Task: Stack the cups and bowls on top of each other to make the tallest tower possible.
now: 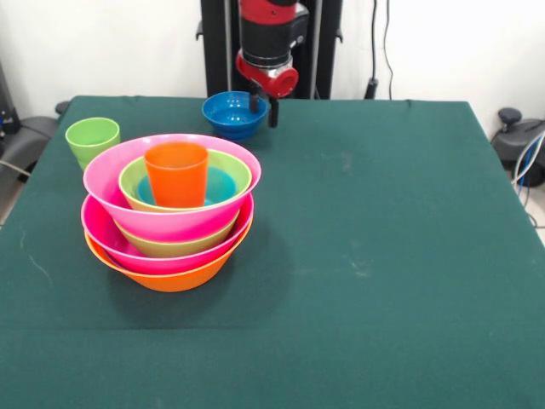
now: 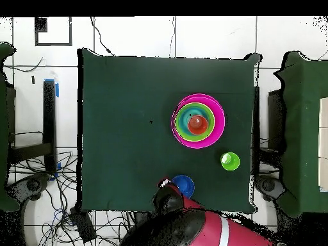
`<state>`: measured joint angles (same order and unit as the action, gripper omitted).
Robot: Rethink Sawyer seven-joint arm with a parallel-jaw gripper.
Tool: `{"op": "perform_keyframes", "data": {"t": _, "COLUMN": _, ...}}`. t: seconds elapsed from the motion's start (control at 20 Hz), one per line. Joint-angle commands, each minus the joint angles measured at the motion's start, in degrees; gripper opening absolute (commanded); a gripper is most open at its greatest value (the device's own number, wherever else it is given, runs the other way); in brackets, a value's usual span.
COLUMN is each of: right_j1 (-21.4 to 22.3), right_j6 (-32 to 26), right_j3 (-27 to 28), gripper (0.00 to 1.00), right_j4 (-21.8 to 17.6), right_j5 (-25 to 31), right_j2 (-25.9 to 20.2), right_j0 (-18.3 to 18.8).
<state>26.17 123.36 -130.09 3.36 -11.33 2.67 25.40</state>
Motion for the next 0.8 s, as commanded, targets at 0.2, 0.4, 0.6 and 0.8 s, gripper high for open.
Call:
{"op": "perform_keyframes", "data": {"t": 0.2, "right_j1": -6.8, "right_j6": 9.07, "right_j3": 6.66, "gripper": 1.0, "right_j4": 0.8, "right_j5": -3.57, "right_j2": -2.31, "right_j0": -0.52}}
{"op": "perform_keyframes", "data": {"t": 0.4, "right_j1": -7.6, "right_j6": 8.11, "right_j3": 7.79, "gripper": 1.0, "right_j4": 0.16, "right_j5": -3.68, "right_j2": -1.8, "right_j0": -0.41}}
{"op": "perform_keyframes", "data": {"t": 0.6, "right_j1": -7.62, "right_j6": 7.94, "right_j3": 8.53, "gripper": 0.0, "right_j4": 0.04, "right_j5": -5.36, "right_j2": -0.38, "right_j0": -1.76}}
{"op": "perform_keyframes", "data": {"t": 0.8, "right_j1": -6.5, "right_j6": 7.1, "right_j3": 8.52, "gripper": 0.0, "right_j4": -0.06, "right_j5": -1.93, "right_j2": -1.27, "right_j0": -0.73}}
